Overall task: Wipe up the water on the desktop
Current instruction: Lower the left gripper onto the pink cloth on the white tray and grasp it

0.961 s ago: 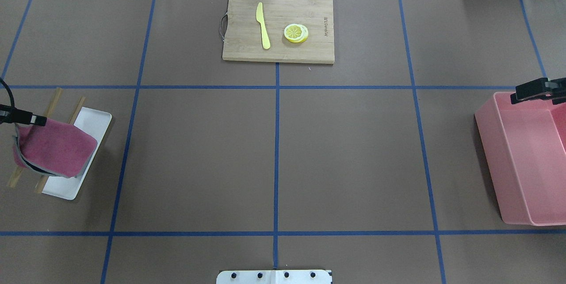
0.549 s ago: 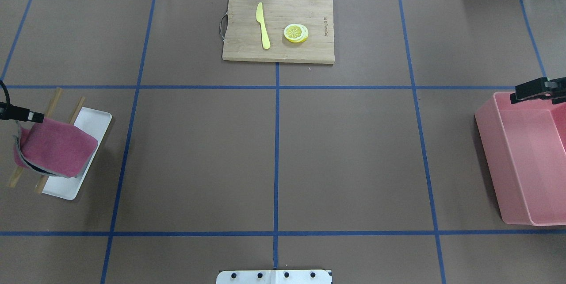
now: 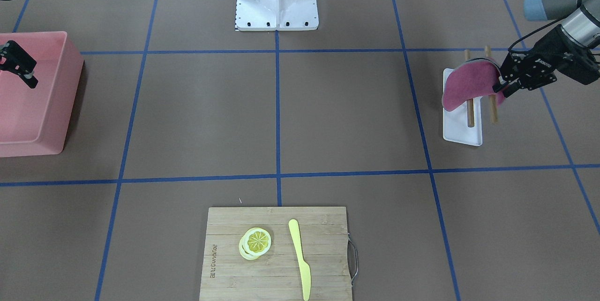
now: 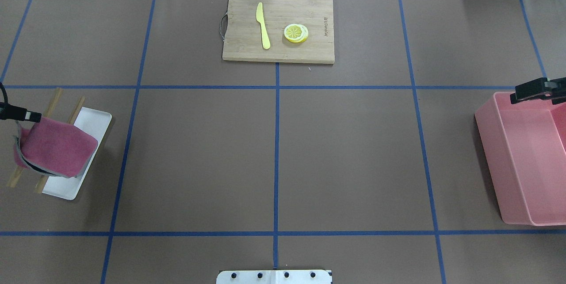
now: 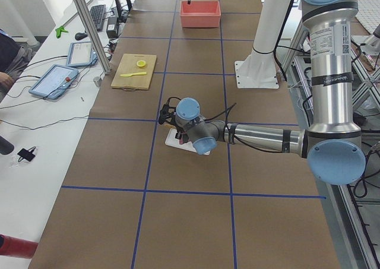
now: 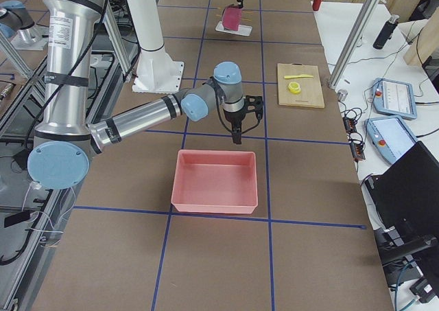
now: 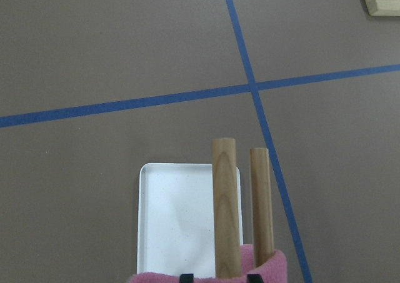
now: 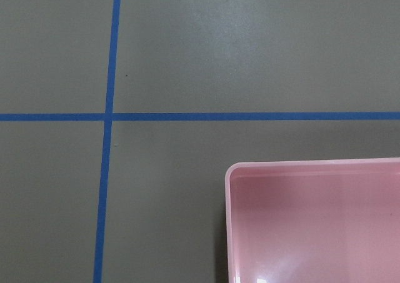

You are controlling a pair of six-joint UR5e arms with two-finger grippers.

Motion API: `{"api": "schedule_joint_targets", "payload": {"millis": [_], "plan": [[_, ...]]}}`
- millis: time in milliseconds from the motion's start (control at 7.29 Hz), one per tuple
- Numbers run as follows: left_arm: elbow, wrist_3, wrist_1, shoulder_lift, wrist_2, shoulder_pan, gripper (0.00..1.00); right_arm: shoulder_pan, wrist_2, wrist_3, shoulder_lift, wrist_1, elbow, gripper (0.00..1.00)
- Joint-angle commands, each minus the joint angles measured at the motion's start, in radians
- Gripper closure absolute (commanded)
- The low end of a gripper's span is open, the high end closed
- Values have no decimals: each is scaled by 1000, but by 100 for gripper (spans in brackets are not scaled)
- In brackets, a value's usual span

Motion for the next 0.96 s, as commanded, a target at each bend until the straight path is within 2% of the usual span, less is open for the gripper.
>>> {"api": "schedule_joint_targets", "payload": {"millis": [0, 137, 412, 824], "plan": [[-1, -4, -1, -3, 0, 4, 60, 0, 0, 0, 0, 0, -1, 0], [-1, -4, -1, -3, 0, 4, 60, 0, 0, 0, 0, 0, -1, 0], [4, -3, -1, -3, 0, 7, 71, -2, 0, 1, 0, 0, -2, 0], [8, -6, -1, -7, -2, 10, 66, -3, 0, 0, 0, 0, -4, 0]]}}
